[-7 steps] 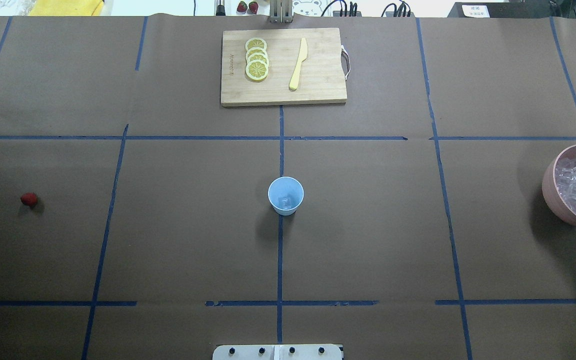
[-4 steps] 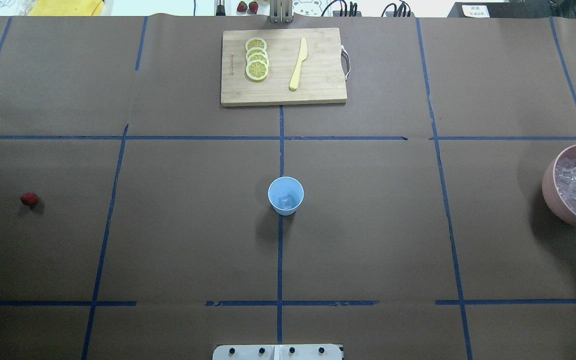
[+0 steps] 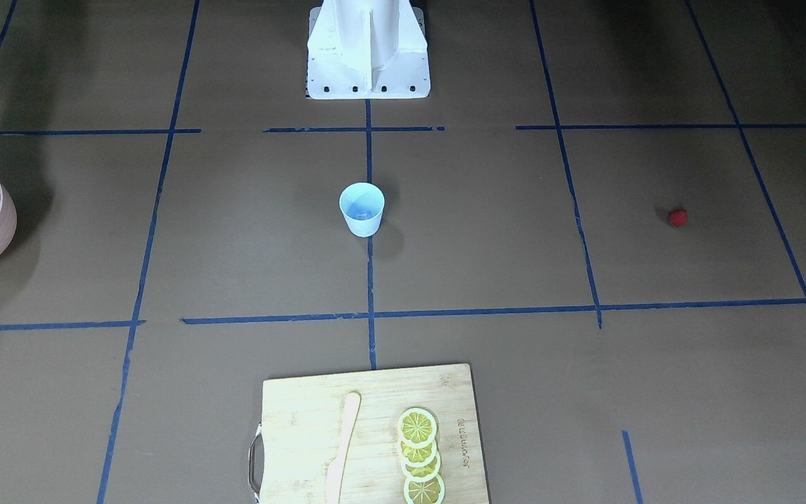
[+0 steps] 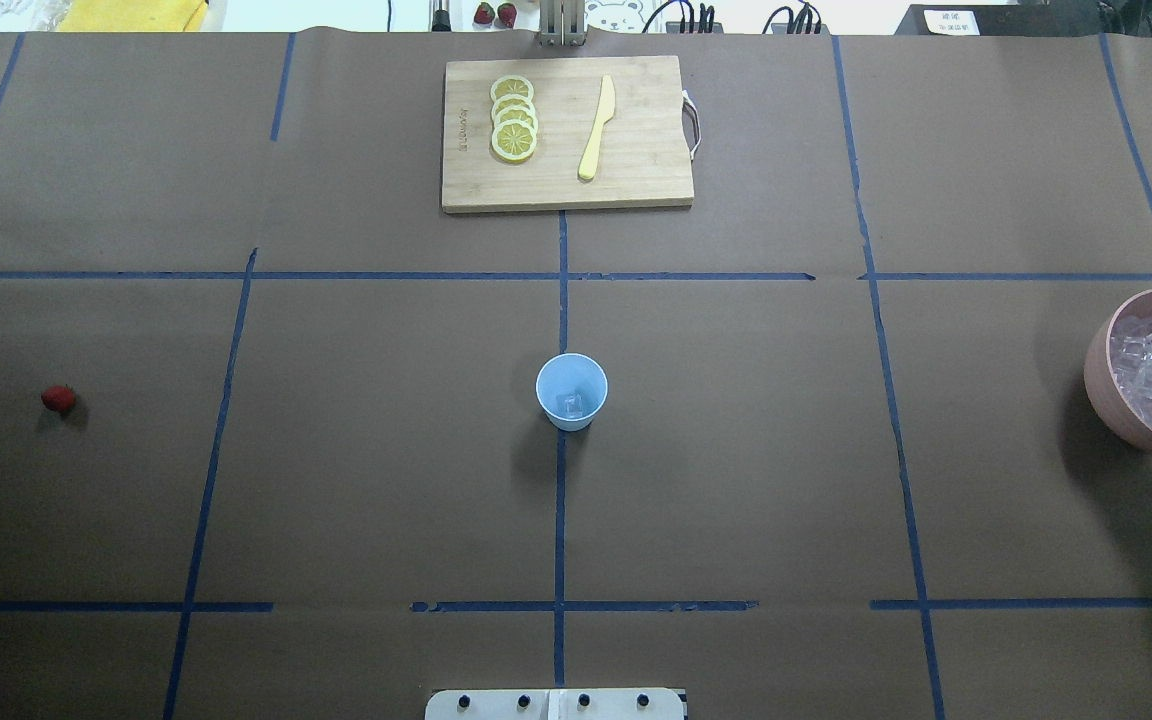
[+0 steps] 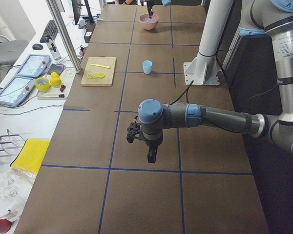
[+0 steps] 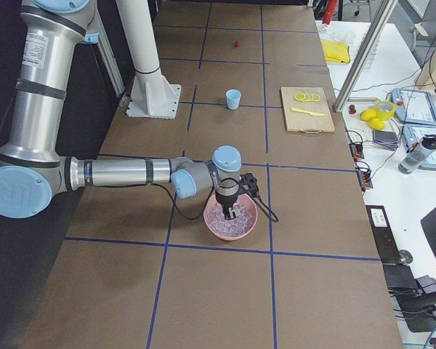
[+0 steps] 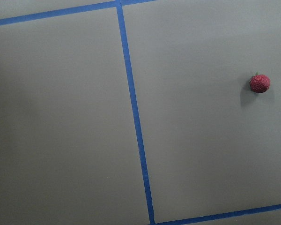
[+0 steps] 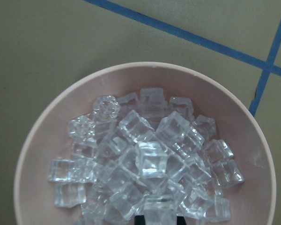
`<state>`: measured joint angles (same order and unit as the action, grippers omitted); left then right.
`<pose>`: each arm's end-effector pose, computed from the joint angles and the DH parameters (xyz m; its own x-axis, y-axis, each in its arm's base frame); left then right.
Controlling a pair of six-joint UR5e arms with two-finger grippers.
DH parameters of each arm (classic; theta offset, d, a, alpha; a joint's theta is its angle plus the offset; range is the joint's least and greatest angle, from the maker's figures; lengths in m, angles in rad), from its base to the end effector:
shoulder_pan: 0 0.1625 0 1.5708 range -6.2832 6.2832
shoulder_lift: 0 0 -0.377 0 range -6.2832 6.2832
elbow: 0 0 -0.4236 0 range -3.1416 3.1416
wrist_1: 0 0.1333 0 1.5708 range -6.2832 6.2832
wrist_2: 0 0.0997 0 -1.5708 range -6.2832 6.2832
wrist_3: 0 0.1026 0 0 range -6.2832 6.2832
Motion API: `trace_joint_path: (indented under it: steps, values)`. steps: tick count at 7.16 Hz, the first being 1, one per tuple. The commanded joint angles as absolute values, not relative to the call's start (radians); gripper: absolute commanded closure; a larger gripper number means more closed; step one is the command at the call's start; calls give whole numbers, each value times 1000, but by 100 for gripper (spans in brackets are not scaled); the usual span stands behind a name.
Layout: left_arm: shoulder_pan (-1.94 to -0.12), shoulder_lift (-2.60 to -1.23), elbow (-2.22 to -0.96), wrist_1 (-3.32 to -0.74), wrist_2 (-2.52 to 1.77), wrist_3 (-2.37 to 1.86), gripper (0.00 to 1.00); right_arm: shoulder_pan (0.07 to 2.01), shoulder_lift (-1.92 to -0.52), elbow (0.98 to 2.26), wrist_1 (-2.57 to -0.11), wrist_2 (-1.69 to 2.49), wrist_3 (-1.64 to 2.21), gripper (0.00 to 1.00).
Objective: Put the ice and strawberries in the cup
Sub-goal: 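Grasp another ice cube in the bowl with the right gripper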
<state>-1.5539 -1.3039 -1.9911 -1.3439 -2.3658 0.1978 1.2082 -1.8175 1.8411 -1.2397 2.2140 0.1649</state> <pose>-0.0531 -0.4143 0.5404 0.6841 0.1562 -0.7125 -0.1543 0.9857 0.0679 -0.0937 -0.4494 0.5605 0.7197 -0.3282 0.6118 0.2174 0.9434 0.2503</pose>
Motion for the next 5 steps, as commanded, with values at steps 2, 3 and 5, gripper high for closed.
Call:
trace_joint_path:
  steps: [2, 3, 5]
  values:
    - [-1552, -1305, -1993, -1345, -2367, 198, 0, 1201, -1867, 2037, -1243, 2241, 393, 99]
    - [-1552, -1305, -1993, -1345, -2367, 198, 0, 1169, -1838, 2072, -1241, 2258, 482, 99]
    - [-1552, -1310, -1994, -1347, -2367, 196, 0, 1053, -1707, 2103, -1244, 2263, 785, 99]
